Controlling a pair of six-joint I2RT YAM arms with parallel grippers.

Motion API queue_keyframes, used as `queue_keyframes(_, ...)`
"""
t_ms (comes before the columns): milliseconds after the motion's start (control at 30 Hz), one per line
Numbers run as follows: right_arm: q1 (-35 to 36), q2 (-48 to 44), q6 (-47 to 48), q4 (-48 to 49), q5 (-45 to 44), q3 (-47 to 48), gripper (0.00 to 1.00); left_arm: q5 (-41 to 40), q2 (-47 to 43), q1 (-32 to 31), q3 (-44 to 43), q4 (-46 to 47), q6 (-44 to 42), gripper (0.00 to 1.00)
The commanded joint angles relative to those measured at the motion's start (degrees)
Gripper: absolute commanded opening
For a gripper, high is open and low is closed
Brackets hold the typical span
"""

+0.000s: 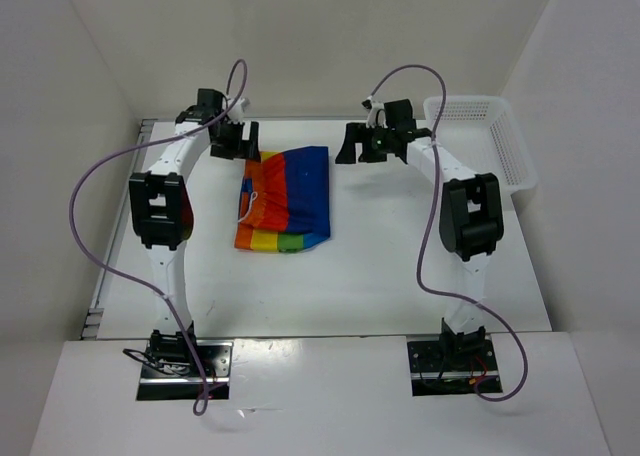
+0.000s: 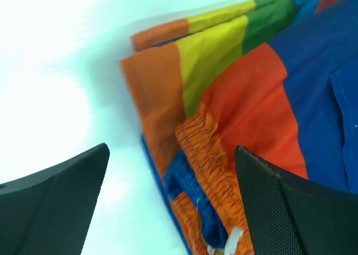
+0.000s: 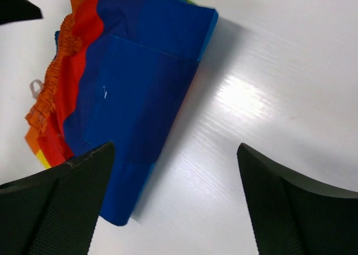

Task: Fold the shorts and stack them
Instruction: Fold the shorts

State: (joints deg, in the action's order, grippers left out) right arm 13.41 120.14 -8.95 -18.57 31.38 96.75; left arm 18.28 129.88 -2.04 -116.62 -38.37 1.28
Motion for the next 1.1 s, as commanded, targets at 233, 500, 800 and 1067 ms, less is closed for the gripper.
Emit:
queue_keyframes(233, -0.05, -19.93, 27.22, -11.39, -23.88, -6.92, 1.00, -14.79, -25.28, 12.38, 16.10, 3.29, -1.28, 0.99)
queue_keyframes(500, -2.33, -34.60, 30.84, -20.19, -31.29, -15.62, 1.00, -10.64, -40.66, 22.43, 37.40, 5.49, -1.28, 0.99)
queue_keyframes(800, -2.86, -49.11, 26.30, -24.95, -40.38, -26.15, 1.00, -7.30, -49.80, 23.66, 46.57, 4.88, -1.28, 0.99)
queue_keyframes(1067, -2.86, -55.09, 23.10, -23.71, -48.16, -29.95, 1.00, -6.77, -52.63, 23.66, 49.29, 4.88, -1.28, 0.99)
